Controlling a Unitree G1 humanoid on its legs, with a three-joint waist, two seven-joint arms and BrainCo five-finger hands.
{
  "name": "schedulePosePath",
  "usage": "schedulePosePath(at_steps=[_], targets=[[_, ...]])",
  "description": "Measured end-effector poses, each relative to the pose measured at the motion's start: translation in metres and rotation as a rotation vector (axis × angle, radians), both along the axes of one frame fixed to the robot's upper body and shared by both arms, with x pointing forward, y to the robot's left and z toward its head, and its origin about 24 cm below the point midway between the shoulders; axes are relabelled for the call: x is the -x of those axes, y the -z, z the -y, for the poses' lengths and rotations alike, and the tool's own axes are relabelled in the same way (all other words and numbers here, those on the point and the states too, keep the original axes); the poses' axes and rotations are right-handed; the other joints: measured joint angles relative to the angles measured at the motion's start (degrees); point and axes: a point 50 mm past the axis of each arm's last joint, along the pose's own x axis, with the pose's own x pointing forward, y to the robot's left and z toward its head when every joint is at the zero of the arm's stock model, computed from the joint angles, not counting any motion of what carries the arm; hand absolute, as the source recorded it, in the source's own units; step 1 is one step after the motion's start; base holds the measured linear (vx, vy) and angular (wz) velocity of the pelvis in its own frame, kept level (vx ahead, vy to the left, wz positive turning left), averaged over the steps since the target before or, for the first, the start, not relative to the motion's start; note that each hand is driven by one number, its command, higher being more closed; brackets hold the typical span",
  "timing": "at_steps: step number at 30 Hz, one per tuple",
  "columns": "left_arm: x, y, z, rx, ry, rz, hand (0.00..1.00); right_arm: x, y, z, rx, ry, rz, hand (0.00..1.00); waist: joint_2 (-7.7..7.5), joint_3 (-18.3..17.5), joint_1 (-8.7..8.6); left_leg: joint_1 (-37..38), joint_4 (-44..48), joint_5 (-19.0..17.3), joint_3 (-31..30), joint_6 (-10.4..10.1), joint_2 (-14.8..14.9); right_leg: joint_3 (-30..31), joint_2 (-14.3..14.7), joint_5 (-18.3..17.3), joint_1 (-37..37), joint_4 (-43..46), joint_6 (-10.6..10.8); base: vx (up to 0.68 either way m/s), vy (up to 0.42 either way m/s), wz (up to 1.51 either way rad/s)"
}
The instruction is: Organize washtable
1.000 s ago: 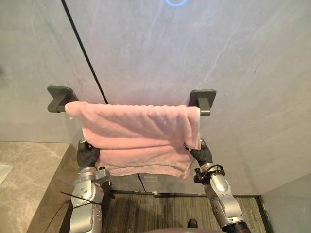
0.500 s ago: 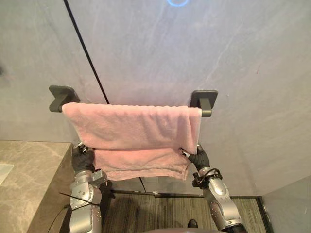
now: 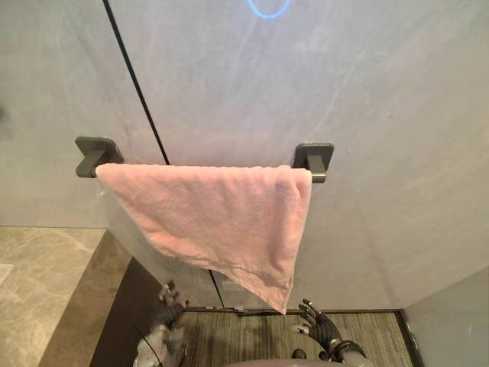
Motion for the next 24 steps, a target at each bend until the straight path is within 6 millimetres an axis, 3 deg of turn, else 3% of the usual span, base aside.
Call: schedulePosePath(at_steps=[2, 6, 9, 12, 16, 24], targets=[[0.02, 0.013, 0.002, 0.017, 0.064, -0.096, 0.0, 0.007, -0.002, -0.001, 0.01, -0.051, -0.007, 0.0, -0.11, 0.2, 0.0, 0.04, 0.05, -0.05, 0.14, -0.05, 0.02, 0.19, 0.01, 0.0, 0.05, 0.01, 0.0, -0.06, -0.012, -0.06], [0.071, 0.022, 0.009, 0.06, 0.382, -0.282, 0.0, 0.007, -0.035, -0.012, -0.027, -0.29, 0.115, 0.0, 0.01, 1.11, -0.66, 2.13, 0.18, -0.3, 0.77, -0.1, 0.19, 0.9, 0.21, -0.07, 1.85, 0.2, 0.08, -0.05, -0.002, -0.06], [0.073, -0.001, 0.007, 0.121, 0.595, -0.238, 0.0, -0.003, -0.064, -0.021, -0.105, -0.448, 0.229, 0.0, -0.62, 1.49, -1.25, 2.22, 0.99, -1.6, 1.66, 0.1, 0.17, 1.19, 0.14, -0.68, 1.76, 0.22, 0.48, -0.08, 0.005, -0.1], [0.064, -0.035, 0.008, 0.305, 0.695, -0.148, 0.0, -0.01, -0.092, -0.028, -0.216, -0.564, 0.312, 0.0, -0.47, 1.64, -1.33, 2.19, 0.93, -1.63, 2.42, 0.13, -0.01, 1.43, -0.11, -0.67, 1.66, 0.26, 0.62, -0.04, 0.019, -0.17], [0.037, -0.075, 0.035, 0.508, 0.73, 0.078, 0.0, -0.021, -0.129, -0.037, -0.404, -0.558, 0.442, 0.0, -0.47, 1.68, -1.32, 2.2, 0.49, -1.58, 2.81, 0.11, -0.24, 1.45, -0.29, -0.51, 1.32, 0.26, 0.83, 0.0, 0.015, -0.02], [-0.044, -0.137, 0.067, 0.533, 0.577, 0.586, 0.0, -0.06, -0.17, -0.084, -0.669, -0.534, 0.62, 0.0, -1.0, 1.98, 0.51, 2.17, 0.99, -1.16, 1.41, 0.2, -0.19, 0.41, -0.22, 0.05, 1.99, 0.27, 0.85, 0.03, 0.006, 0.09]])
